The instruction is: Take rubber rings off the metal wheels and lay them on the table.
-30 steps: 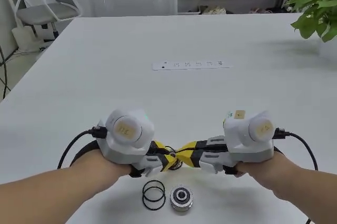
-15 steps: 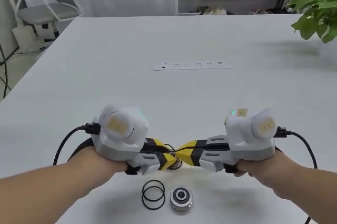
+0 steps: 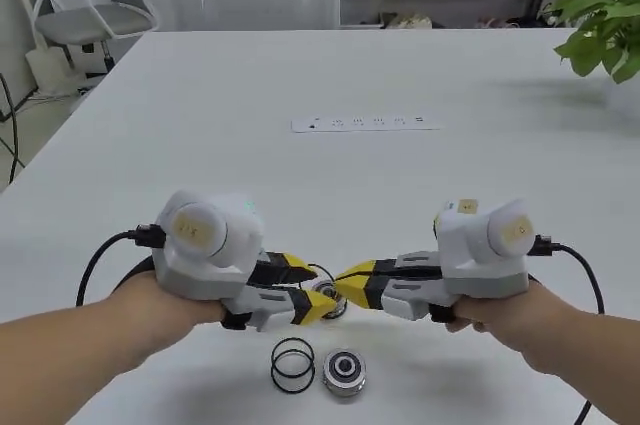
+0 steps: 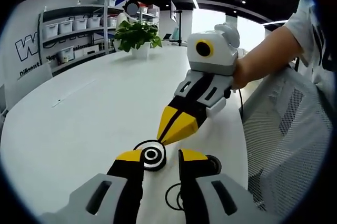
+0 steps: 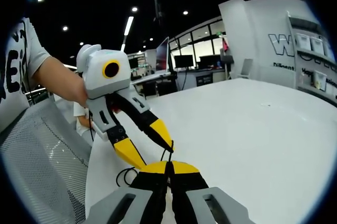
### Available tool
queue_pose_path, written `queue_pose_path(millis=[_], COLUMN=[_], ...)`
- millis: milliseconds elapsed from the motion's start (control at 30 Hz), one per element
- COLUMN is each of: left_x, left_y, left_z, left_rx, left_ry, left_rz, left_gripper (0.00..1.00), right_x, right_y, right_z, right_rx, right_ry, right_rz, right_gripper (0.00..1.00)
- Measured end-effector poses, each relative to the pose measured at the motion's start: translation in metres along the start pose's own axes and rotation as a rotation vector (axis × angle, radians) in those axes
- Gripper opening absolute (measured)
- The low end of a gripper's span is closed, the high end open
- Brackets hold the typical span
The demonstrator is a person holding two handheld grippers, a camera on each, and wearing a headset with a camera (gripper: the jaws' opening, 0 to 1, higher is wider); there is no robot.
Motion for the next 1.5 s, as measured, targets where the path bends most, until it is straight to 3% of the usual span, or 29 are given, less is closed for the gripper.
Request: queue_pose_path(millis=[467,933,1300,1500], left_x=[0.013,0.020,0.029,0.038], left_y=[-0.010,-0.007,-0.003,-0.002], left_z=[-0.018,-0.040,-0.051,-0.056], left_rx=[0.054,0.095,0.109,0.100], left_ry=[0.024,0.021,0.023,0.027], left_rz=[0.022,0.009,0.001,0.025], left_gripper=[0.31,0.44,0.55,0.61], right_x=[-0.002,-0.007,-0.011,-0.019], right_y=[-0.006,-0.007,-0.011,-0.013], right_z=[-0.007,-0.011,-0.013,-0.013], right_rx=[0.016,0.020,0.027,0.029], right_ry=[-0.007,-0.022,-0.036,-0.059], right_rz=[0.007,0.008,0.015,0.018], right_gripper=[0.00,0.00,0.00,0.00])
Point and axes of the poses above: the centre of the closed fingertips' face, and the gripper's own axes: z roughly forward along the fingers, x roughly to its right, y roughly out of its underside, the point moved 4 cm from there along -z, roughly backward along the fingers, and after that the axes turned 11 degrees about y, right-handed, at the moved point
